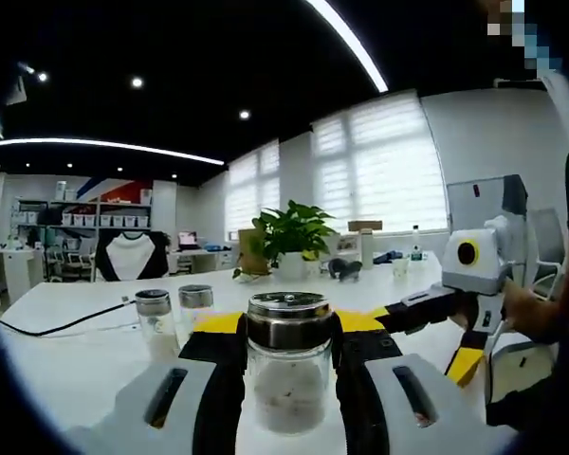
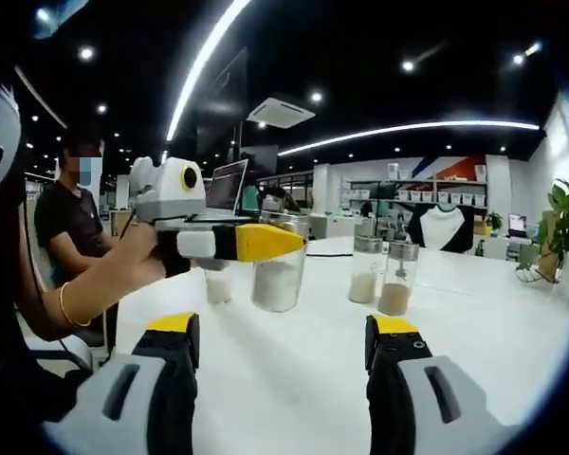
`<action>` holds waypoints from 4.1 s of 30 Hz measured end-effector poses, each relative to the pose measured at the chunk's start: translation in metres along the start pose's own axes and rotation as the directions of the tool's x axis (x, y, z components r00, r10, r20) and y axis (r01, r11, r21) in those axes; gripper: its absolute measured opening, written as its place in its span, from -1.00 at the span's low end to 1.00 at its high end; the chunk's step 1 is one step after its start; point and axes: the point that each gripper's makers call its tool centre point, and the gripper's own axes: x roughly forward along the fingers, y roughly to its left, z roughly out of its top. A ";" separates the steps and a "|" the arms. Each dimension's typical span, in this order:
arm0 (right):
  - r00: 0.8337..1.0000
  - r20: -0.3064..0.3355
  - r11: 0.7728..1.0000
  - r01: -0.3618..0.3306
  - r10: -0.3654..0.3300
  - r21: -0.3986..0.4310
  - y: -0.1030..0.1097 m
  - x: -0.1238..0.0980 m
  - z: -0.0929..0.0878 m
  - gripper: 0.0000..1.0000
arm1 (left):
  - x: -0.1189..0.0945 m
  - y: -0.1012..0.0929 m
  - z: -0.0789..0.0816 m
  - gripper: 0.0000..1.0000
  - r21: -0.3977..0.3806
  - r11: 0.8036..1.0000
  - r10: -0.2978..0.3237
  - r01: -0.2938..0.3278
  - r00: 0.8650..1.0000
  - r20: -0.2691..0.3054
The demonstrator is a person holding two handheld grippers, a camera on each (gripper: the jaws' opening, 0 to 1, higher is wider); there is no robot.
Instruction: Rotate the seasoning bottle until the label or dispensing opening points toward the visible target arrow and the bottle remains upright within the marked orientation range
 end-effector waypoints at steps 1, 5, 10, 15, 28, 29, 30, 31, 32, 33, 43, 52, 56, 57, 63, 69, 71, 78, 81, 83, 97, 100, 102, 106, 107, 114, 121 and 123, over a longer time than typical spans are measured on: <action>1.000 -0.001 1.000 -0.001 0.001 0.002 0.000 0.000 0.000 0.41 | 0.000 -0.001 -0.001 -0.27 -0.001 1.000 -0.004 0.004 1.000 -0.001; 1.000 -0.003 1.000 -0.004 0.004 0.004 0.000 0.001 -0.002 0.41 | 0.003 -0.010 -0.006 -0.27 0.010 0.999 -0.034 0.034 0.999 -0.016; 1.000 -0.008 1.000 -0.013 0.013 0.006 0.002 0.003 -0.005 0.36 | 0.004 -0.014 -0.012 -0.27 0.014 0.999 -0.046 0.047 0.998 -0.041; 1.000 -0.013 1.000 -0.021 0.021 0.014 0.005 0.005 -0.008 0.34 | 0.004 -0.022 -0.014 -0.27 0.015 0.997 -0.072 0.073 0.997 -0.042; 1.000 -0.002 1.000 -0.024 0.024 0.016 0.007 0.006 -0.008 0.25 | 0.007 -0.045 -0.018 -0.27 -0.019 0.988 -0.156 0.155 0.987 -0.043; 1.000 0.000 1.000 -0.029 0.029 0.013 0.008 0.006 -0.008 0.23 | 0.007 -0.047 -0.019 -0.27 -0.025 0.985 -0.169 0.168 0.985 -0.041; 1.000 0.001 0.999 -0.031 0.031 0.011 0.008 0.007 -0.008 0.22 | 0.007 -0.050 -0.019 -0.27 -0.034 0.983 -0.180 0.179 0.983 -0.037; 0.999 0.002 0.999 -0.032 0.032 0.011 0.009 0.007 -0.008 0.21 | 0.007 -0.052 -0.018 -0.27 -0.036 0.981 -0.190 0.189 0.981 -0.035; 0.999 0.002 0.999 -0.033 0.033 0.009 0.009 0.007 -0.008 0.20 | 0.008 -0.054 -0.018 -0.27 -0.037 0.980 -0.199 0.198 0.979 -0.033; 0.999 0.005 0.999 -0.034 0.034 0.001 0.010 0.007 -0.008 0.18 | 0.008 -0.056 -0.018 -0.27 -0.036 0.978 -0.205 0.204 0.978 -0.034; 1.000 0.008 0.999 -0.022 0.022 -0.029 0.009 0.010 -0.012 0.02 | 0.009 -0.068 -0.020 -0.27 -0.033 0.963 -0.268 0.267 0.962 -0.047; 0.999 0.011 0.999 -0.033 0.033 -0.016 0.009 0.013 -0.013 -0.01 | 0.008 -0.080 -0.022 -0.27 -0.032 0.938 -0.347 0.346 0.936 -0.058; 0.999 0.017 0.999 -0.049 0.049 -0.010 0.010 0.013 -0.013 -0.08 | 0.005 -0.088 -0.020 -0.27 -0.055 0.918 -0.395 0.393 0.917 -0.044; 0.998 0.019 0.999 -0.052 0.052 -0.005 0.010 0.013 -0.013 -0.08 | 0.005 -0.089 -0.021 -0.27 -0.047 0.916 -0.400 0.398 0.915 -0.050; 0.996 0.019 0.996 -0.092 0.092 0.018 0.018 0.012 -0.014 -0.31 | 0.005 -0.091 -0.023 -0.27 -0.031 0.909 -0.417 0.416 0.906 -0.072; 0.996 0.012 0.996 -0.086 0.086 0.001 0.019 0.012 -0.017 -0.36 | 0.002 -0.092 -0.025 -0.27 -0.043 0.904 -0.428 0.426 0.900 -0.084; 0.997 0.009 0.997 -0.078 0.078 -0.002 0.019 0.013 -0.019 -0.36 | 0.002 -0.092 -0.028 -0.27 -0.033 0.906 -0.423 0.422 0.901 -0.100; 1.000 0.007 0.999 -0.027 0.027 0.035 0.015 0.014 -0.024 -0.37 | 0.004 -0.090 -0.035 -0.27 -0.016 0.920 -0.389 0.391 0.910 -0.141; 1.000 0.022 0.999 0.011 -0.012 0.040 0.011 0.014 -0.022 -0.37 | 0.005 -0.086 -0.033 -0.27 -0.034 0.931 -0.364 0.363 0.922 -0.130; 0.999 0.031 0.998 0.034 -0.035 0.044 0.009 0.014 -0.020 -0.37 | 0.006 -0.083 -0.031 -0.27 -0.035 0.940 -0.340 0.339 0.932 -0.124; 0.970 0.113 0.976 0.209 -0.215 0.067 -0.004 0.018 -0.012 -0.37 | 0.013 -0.069 -0.020 -0.27 -0.028 0.996 -0.081 0.079 0.994 -0.078; 0.959 0.119 0.966 0.253 -0.257 0.047 -0.004 0.019 -0.011 -0.37 | 0.013 -0.068 -0.019 -0.25 -0.028 0.999 -0.040 0.039 0.997 -0.062; 0.952 0.129 0.961 0.275 -0.277 0.039 -0.004 0.019 -0.011 -0.37 | 0.013 -0.067 -0.020 -0.24 -0.016 1.000 -0.012 0.011 0.998 -0.065; 0.938 0.151 0.950 0.300 -0.311 0.089 -0.005 0.020 -0.012 -0.37 | 0.011 -0.060 -0.018 -0.24 -0.028 0.997 0.065 -0.066 0.996 -0.054; 0.935 0.150 0.946 0.309 -0.321 0.093 -0.004 0.020 -0.014 -0.37 | 0.010 -0.059 -0.017 -0.24 -0.031 0.996 0.079 -0.080 0.996 -0.046; 0.923 0.159 0.936 0.340 -0.351 0.092 -0.001 0.023 -0.019 -0.37 | 0.007 -0.059 -0.022 -0.23 -0.028 0.990 0.135 -0.137 0.989 -0.065; 0.915 0.174 0.931 0.358 -0.365 0.072 0.003 0.026 -0.018 -0.37 | 0.002 -0.050 -0.024 -0.24 0.048 0.960 0.280 -0.277 0.958 -0.057; 0.915 0.173 0.932 0.356 -0.364 0.076 0.004 0.027 -0.019 -0.37 | 0.002 -0.054 -0.024 -0.22 0.045 0.952 0.304 -0.302 0.952 -0.048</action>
